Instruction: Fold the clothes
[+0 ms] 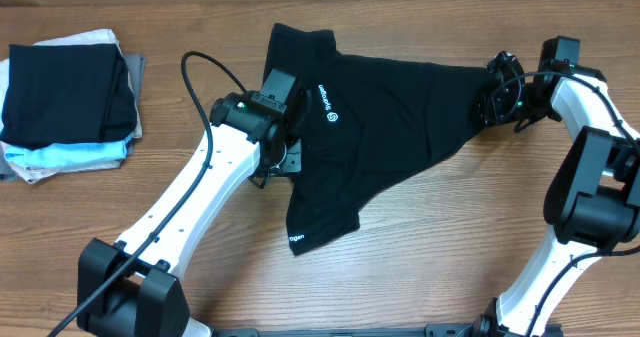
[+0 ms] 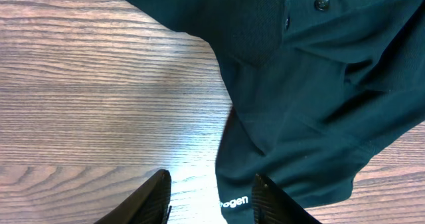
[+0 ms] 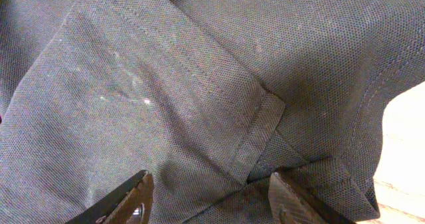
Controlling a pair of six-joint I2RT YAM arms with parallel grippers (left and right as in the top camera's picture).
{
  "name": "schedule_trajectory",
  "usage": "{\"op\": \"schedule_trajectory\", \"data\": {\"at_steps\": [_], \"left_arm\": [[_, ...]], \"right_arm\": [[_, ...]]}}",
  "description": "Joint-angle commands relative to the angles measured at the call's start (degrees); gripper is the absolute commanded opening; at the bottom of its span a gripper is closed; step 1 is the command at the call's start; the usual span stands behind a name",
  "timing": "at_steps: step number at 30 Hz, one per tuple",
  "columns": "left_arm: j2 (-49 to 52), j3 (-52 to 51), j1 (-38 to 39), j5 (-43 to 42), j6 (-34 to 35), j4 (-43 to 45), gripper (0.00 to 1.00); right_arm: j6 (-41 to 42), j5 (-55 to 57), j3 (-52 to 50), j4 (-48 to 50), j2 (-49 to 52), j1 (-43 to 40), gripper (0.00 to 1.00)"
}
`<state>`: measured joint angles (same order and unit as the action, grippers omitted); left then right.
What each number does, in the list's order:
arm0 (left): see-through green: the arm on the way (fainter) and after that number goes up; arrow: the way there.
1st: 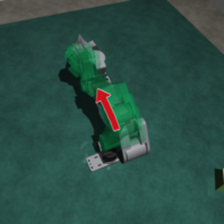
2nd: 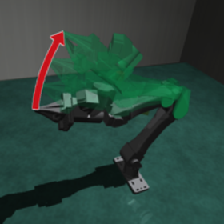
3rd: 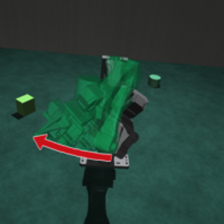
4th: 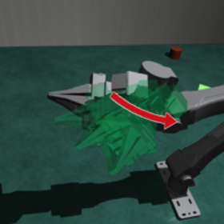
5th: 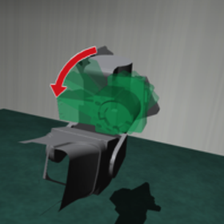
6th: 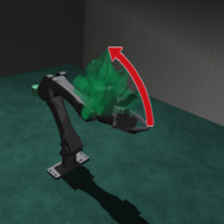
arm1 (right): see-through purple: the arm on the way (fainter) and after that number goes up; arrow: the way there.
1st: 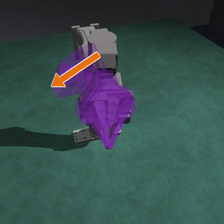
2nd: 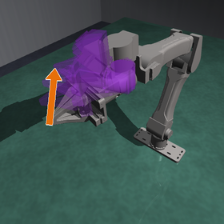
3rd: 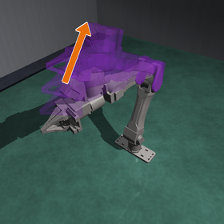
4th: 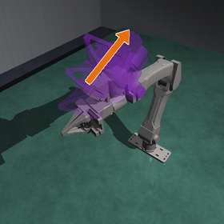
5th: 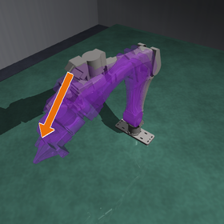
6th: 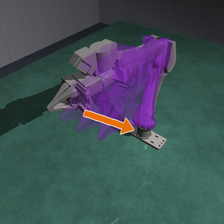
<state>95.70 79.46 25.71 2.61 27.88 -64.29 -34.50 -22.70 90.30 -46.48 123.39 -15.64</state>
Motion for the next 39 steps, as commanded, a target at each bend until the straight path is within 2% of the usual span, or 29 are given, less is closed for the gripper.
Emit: {"op": "schedule_trajectory", "data": {"at_steps": [1, 10, 15, 21, 25, 28, 35, 39], "left_arm": [[0.24, 0.46, -0.28, 0.35, -0.87, 0.13, 0.43], [0.24, 0.46, -0.28, 0.35, -0.85, 0.31, 0.43], [0.24, 0.46, -0.28, 0.35, -0.87, 0.44, 0.44], [0.24, 0.46, -0.28, 0.35, -0.87, 0.66, 0.44], [0.24, 0.46, -0.28, 0.35, -0.87, 0.68, 0.44], [0.24, 0.46, -0.28, 0.35, -0.87, 0.57, 0.44], [0.24, 0.28, -0.11, -5.68, -1.11, -0.24, 0.42], [0.24, -0.26, 0.74, -8.02, -1.14, -0.13, 0.41]], "right_arm": [[0.0, -1.4, -0.26, 0.57, 1.27, 0.33, 0.6], [0.04, -7.43, -0.26, 0.7, 4.31, 0.59, 0.6], [-0.02, -6.58, 1.84, -2.82, 3.34, 0.46, 0.34], [0.07, -1.07, 10.36, -11.23, 1.07, -0.31, 0.04], [3.89, 8.52, 15.85, -17.75, 0.87, -0.61, 0.04], [8.35, 13.86, 15.87, -20.11, 0.9, -0.68, 0.04], [21.03, 14.34, 13.94, -27.52, 0.9, -1.36, 0.04], [32.44, 14.34, 11.8, -30.38, 0.9, -1.49, 0.04]]}}
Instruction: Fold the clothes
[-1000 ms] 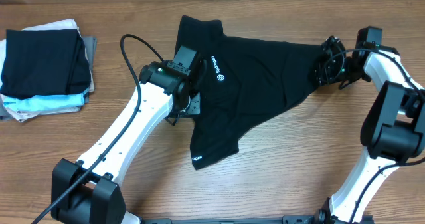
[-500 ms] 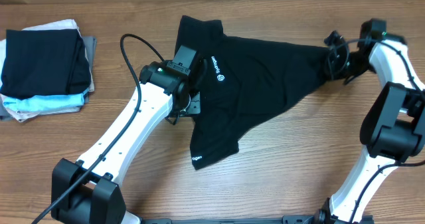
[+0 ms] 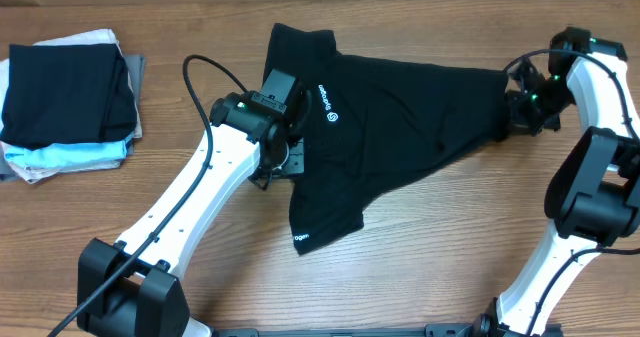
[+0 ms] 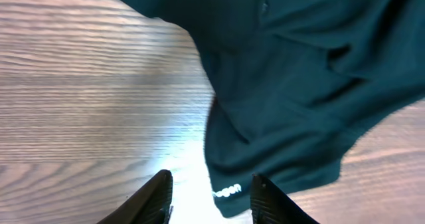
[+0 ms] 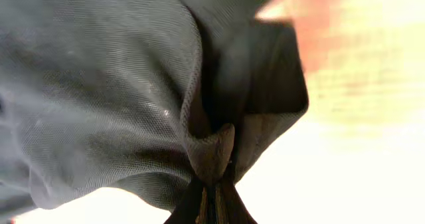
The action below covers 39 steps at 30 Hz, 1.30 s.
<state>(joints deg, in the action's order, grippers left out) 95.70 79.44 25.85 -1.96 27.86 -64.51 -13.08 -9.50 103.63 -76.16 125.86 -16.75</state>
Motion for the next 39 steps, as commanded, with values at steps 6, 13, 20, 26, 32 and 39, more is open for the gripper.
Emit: {"op": "schedule_trajectory", "data": {"at_steps": [6, 13, 20, 26, 32, 39], "left_arm": [[0.24, -3.89, 4.17, -7.28, -1.86, 0.5, 0.4], [0.24, -10.03, 8.66, -8.26, -3.43, 0.22, 0.36], [0.24, -20.11, 9.16, -10.21, -3.34, 8.26, 0.33], [0.24, -26.05, 9.16, -11.19, -2.1, 15.56, 0.34], [0.24, -27.65, 9.07, -11.17, -2.1, 17.31, 0.33], [0.07, -24.65, 9.07, -11.15, -2.16, 17.07, 0.04]], "right_arm": [[17.84, 1.16, -7.85, -1.07, -1.57, -0.35, 0.04], [19.39, 1.14, -12.15, 0.9, -1.57, -0.66, 0.04], [25.88, 5.68, -12.2, -0.31, -1.57, -1.66, 0.04], [26.69, 6.45, -12.2, -1.49, -1.57, -2.03, 0.04], [28.39, 9.01, -12.2, -1.95, -1.57, -2.56, 0.04], [28.33, 7.93, -12.2, -1.53, -1.57, -2.56, 0.04]]}}
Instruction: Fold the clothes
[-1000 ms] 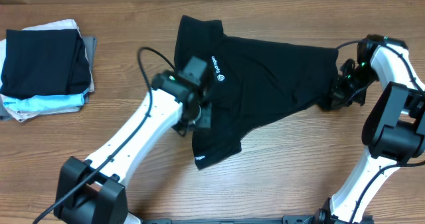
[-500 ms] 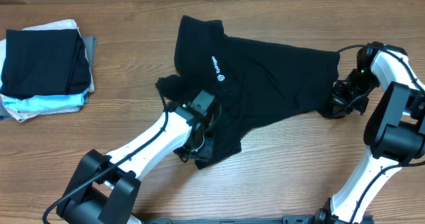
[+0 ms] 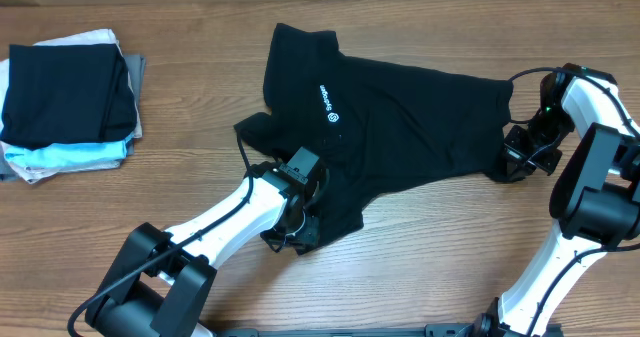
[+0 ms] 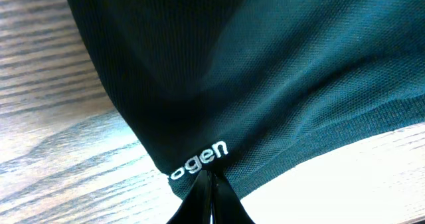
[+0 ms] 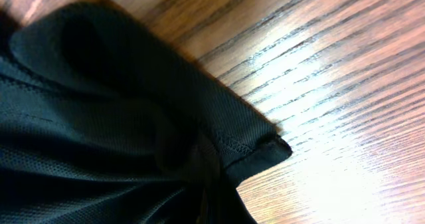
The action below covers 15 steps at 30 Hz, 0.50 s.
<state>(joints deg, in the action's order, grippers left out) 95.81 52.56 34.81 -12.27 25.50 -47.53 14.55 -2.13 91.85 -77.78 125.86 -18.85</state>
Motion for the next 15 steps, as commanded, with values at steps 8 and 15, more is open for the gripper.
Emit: {"op": "schedule_trajectory", "data": {"at_steps": [8, 15], "left_arm": [[2.01, 3.17, 0.04, 2.56, 0.22, 1.11, 0.04], [10.47, 3.17, -2.16, 2.12, 0.15, -0.28, 0.04]], "right_arm": [[0.74, 0.59, -0.42, 0.76, -1.57, -0.46, 0.04], [2.47, 3.28, -0.42, 0.44, -1.57, -1.05, 0.04]]}}
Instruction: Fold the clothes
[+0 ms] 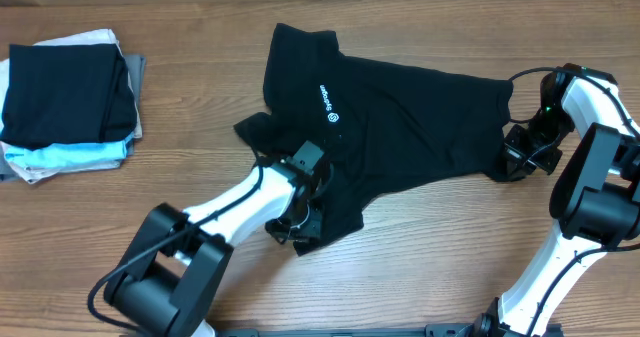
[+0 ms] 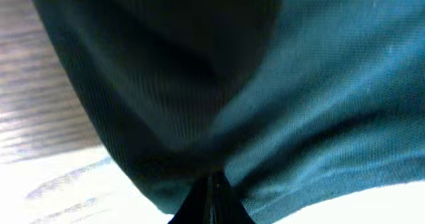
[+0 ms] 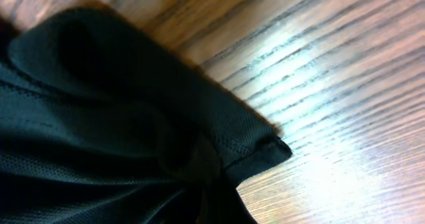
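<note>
A black polo shirt [image 1: 390, 117] with a small white logo lies spread across the middle of the wooden table. My left gripper [image 1: 300, 232] is shut on the shirt's near lower corner; the left wrist view shows only dark cloth [image 2: 265, 84] pinched at the closed jaws [image 2: 212, 184]. My right gripper [image 1: 518, 159] is shut on the shirt's right corner, where the cloth [image 3: 133, 117] bunches into the closed jaws and a hem edge [image 3: 265, 151] sticks out over the wood.
A stack of folded clothes [image 1: 68, 102], black on top with light blue and grey beneath, sits at the far left of the table [image 1: 450, 257]. The left arm [image 1: 235, 202] runs along the near side of the shirt.
The left gripper has tilted, and the white lettering on the hem has gone from its wrist view. The left arm's base link has shifted right. The right gripper has not moved.
First the left gripper stood open by the shirt's collar and the right was open on the right corner. Then the right was shut on that corner. Later the left was shut on the near lower hem and the right corner lay nearer. Both still hold.
</note>
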Controlling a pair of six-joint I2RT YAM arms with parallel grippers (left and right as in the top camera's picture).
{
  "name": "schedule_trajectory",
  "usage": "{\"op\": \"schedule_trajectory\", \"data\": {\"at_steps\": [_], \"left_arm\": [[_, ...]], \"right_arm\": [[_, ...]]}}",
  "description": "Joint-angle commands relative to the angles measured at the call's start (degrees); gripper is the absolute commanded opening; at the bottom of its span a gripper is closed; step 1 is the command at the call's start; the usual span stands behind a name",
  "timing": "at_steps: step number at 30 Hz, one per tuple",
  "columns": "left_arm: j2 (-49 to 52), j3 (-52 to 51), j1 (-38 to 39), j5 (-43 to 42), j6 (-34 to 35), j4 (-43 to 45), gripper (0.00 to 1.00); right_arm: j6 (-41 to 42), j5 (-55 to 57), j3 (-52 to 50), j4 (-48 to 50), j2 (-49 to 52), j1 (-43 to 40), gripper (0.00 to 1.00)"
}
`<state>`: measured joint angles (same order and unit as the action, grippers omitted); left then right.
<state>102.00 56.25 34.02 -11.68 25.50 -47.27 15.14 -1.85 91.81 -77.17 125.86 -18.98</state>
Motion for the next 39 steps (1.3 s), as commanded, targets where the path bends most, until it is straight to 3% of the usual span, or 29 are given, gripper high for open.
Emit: {"op": "schedule_trajectory", "data": {"at_steps": [1, 22, 24, 26, 29, 35, 39], "left_arm": [[5.14, -0.52, -2.05, 1.6, -0.28, -1.49, 0.04], [6.43, -1.03, -4.07, 4.79, -1.55, -20.22, 0.04], [5.4, -1.01, -4.02, 4.59, -1.53, -20.52, 0.04], [3.21, -0.9, -4.04, 4.63, -1.53, -21.07, 0.04], [-2.71, 1.18, -4.37, 4.61, -1.42, -22.03, 0.04], [-13.84, 13.27, -4.37, 2.29, -1.57, -22.45, 0.04], [-14.84, 19.39, -4.37, 1.88, -3.23, -19.52, 0.04]], "right_arm": [[3.13, 4.85, -0.37, -0.55, -1.57, -1.27, 0.04], [7.43, 6.69, -0.24, -5.18, -1.57, -19.54, 0.05], [7.43, 6.67, 0.11, -5.86, -1.57, -19.78, 0.15], [7.43, 6.69, 1.22, -6.84, -1.57, -19.78, 0.37], [7.39, 5.55, 4.52, -9.77, -1.57, -19.63, 0.59], [7.13, 4.61, 11.21, -13.88, -1.6, -19.61, 0.64], [-0.22, -6.51, 15.63, -14.19, -1.6, -19.61, 0.66]]}}
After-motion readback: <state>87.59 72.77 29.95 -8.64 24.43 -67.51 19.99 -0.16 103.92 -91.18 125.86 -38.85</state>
